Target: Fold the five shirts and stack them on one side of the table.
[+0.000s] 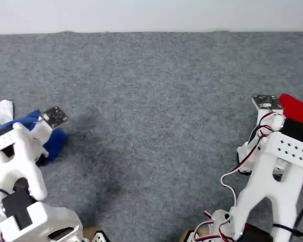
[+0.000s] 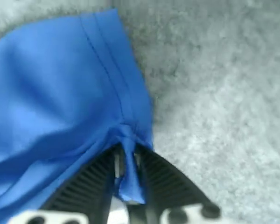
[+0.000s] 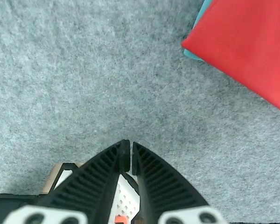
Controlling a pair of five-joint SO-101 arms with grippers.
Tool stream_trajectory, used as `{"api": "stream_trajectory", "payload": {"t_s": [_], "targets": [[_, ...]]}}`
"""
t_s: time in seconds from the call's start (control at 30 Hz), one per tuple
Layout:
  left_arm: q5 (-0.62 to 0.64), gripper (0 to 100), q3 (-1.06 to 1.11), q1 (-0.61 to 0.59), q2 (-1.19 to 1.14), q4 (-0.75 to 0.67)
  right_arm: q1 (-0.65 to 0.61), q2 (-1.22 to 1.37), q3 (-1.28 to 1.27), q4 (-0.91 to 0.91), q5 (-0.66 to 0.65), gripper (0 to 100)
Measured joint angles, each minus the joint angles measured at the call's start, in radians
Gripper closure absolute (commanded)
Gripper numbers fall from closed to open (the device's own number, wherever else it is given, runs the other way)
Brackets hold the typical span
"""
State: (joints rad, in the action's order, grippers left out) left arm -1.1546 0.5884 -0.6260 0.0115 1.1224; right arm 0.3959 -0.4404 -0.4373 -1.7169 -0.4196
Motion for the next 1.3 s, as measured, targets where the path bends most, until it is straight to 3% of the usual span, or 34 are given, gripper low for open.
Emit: {"api": "stream_trajectory", "payload": {"t_s": [0.13,0.37,0.67,0.83,1.07,1.2,1.3], "targets": [[0.117,99,-0.172,0.028,0.0,0.124,0.0,0.0,0.0,0.0,0.0,98.3],[0.471,99,-0.575,0.138,0.0,0.279,0.0,-0.015,0.0,0.0,0.0,98.3],[0.809,99,-1.054,0.443,0.0,0.362,0.0,-0.187,0.0,-0.005,0.0,98.3],[0.867,99,-1.165,0.698,0.0,0.364,0.0,-0.227,0.0,-0.005,0.0,98.2],[0.872,99,-1.126,1.062,-0.083,0.364,0.0,-0.23,0.0,-0.006,0.0,98.2],[0.872,98,-1.123,1.181,-0.199,0.364,0.0,-0.23,0.0,-0.006,0.0,98.2],[0.875,91,-1.123,1.226,-0.287,0.373,0.0,-0.23,0.0,-0.006,0.0,98.2]]}}
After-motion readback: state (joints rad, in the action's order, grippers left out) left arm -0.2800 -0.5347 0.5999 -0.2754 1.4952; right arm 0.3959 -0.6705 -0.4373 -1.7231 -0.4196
